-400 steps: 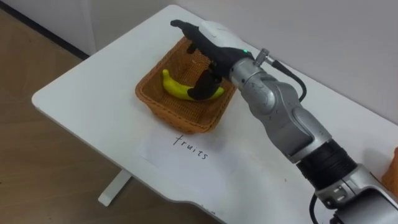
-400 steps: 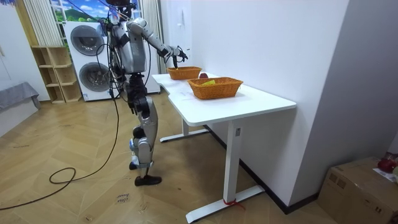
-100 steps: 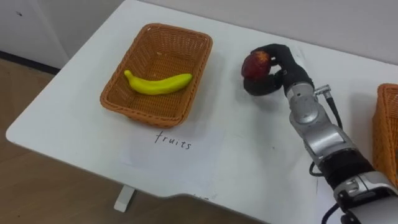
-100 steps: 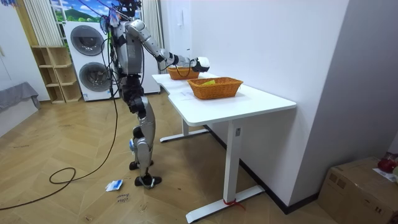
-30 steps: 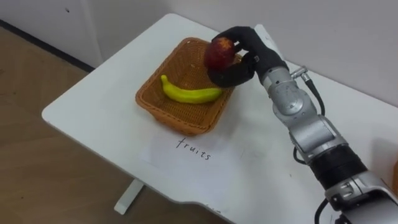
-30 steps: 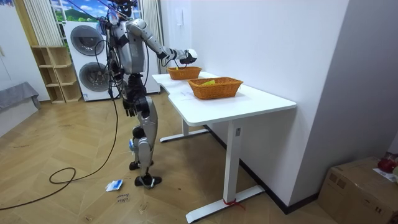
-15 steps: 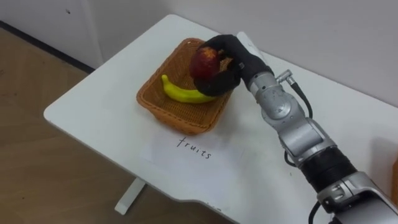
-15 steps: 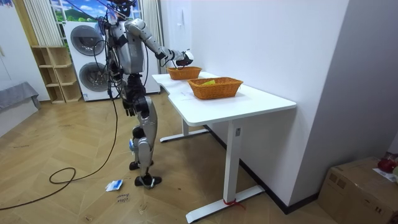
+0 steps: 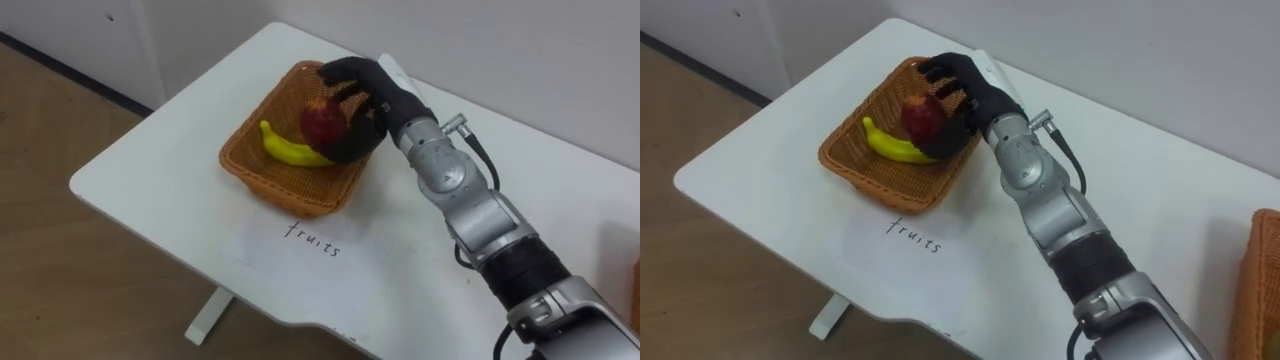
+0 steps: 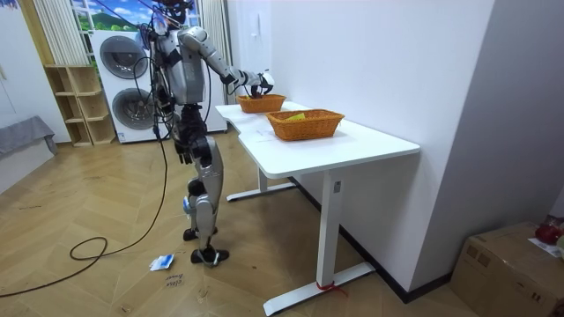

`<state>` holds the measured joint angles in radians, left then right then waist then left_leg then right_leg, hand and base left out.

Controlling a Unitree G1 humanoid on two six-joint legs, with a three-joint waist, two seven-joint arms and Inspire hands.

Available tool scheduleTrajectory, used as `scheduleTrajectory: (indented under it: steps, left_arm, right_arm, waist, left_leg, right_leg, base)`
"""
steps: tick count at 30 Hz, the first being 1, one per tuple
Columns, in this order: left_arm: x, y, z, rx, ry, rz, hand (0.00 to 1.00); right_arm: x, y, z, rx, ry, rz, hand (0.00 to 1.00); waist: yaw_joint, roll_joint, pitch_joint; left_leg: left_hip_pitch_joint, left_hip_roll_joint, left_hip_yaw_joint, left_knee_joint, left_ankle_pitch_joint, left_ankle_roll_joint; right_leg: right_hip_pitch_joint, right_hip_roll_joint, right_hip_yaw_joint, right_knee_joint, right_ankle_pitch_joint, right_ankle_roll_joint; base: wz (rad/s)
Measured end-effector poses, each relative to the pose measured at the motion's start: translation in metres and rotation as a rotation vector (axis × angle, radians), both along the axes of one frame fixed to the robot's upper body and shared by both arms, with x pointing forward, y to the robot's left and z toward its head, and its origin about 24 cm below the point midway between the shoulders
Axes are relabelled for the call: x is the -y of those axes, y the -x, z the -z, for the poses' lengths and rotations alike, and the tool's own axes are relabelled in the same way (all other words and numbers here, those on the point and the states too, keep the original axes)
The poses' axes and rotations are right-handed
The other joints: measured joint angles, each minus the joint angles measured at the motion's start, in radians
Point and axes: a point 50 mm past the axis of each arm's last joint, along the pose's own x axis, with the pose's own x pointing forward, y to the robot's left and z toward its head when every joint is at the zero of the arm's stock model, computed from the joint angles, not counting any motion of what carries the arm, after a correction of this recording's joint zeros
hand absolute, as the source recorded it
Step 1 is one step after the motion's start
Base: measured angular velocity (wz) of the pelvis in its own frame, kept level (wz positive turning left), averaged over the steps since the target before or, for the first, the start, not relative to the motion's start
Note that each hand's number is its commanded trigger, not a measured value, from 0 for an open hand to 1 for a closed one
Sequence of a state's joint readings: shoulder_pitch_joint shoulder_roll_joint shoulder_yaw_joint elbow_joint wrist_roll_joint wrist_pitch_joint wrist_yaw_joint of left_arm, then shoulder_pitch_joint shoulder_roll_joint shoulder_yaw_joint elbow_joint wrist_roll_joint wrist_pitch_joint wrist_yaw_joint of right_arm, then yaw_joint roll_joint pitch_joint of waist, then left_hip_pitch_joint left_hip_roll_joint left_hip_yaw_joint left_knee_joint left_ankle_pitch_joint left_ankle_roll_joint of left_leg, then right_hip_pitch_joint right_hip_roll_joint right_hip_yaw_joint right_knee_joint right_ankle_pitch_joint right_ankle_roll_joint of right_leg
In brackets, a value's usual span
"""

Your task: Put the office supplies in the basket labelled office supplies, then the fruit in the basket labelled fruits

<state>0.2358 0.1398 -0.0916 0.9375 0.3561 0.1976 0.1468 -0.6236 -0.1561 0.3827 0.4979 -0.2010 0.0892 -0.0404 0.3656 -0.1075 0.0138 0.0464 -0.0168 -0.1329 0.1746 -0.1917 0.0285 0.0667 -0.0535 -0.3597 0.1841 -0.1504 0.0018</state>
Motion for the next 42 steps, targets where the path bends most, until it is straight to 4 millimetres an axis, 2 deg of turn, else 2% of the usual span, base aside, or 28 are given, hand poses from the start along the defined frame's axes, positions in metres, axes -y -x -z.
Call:
scheduleTrajectory:
  steps: [5,15,33,38,42]
  left_arm:
    - [0.000,0.000,0.000,-0.001,0.000,0.000,0.00]
    - [0.001,0.001,0.000,-0.003,0.002,0.000,0.00]
    - [0.000,-0.001,0.000,-0.004,-0.002,-0.002,0.00]
    - [-0.003,-0.001,0.000,-0.006,-0.008,0.000,0.00]
    - [-0.005,0.001,0.000,-0.008,-0.005,-0.009,0.00]
  right_arm:
    - [-0.001,0.000,0.000,-0.001,-0.002,-0.001,0.00]
    - [-0.002,0.001,0.001,-0.002,0.002,-0.008,0.00]
    - [-0.002,0.001,0.000,0.003,0.005,-0.006,0.00]
    - [0.002,0.000,-0.011,0.051,0.011,-0.004,0.00]
    - [0.012,-0.002,-0.030,0.135,0.020,0.009,0.00]
  waist:
    - [0.000,0.000,0.0002]
    - [0.001,-0.006,0.0059]
    - [-0.008,-0.010,0.0026]
    - [-0.017,-0.015,-0.0008]
    - [-0.045,-0.017,-0.0017]
  left_leg:
    - [0.000,0.000,-0.001,0.000,0.000,0.000]
    - [-0.001,-0.009,-0.007,0.001,0.000,0.000]
    - [-0.001,-0.012,-0.007,0.004,0.000,0.001]
    - [0.002,-0.012,-0.004,0.006,0.001,0.001]
    - [0.002,-0.011,0.008,0.010,0.001,0.002]
  right_leg:
    - [0.000,0.000,0.000,0.000,0.000,0.000]
    - [0.001,-0.001,-0.001,0.000,0.000,0.000]
    - [0.003,-0.002,-0.001,-0.004,0.000,0.000]
    - [0.005,0.000,0.006,-0.014,0.000,0.000]
    - [0.004,0.000,0.027,-0.014,0.000,0.000]
  base:
    - [0.00]
    - [0.00]
    - [0.00]
    - [0.00]
    - [-0.03]
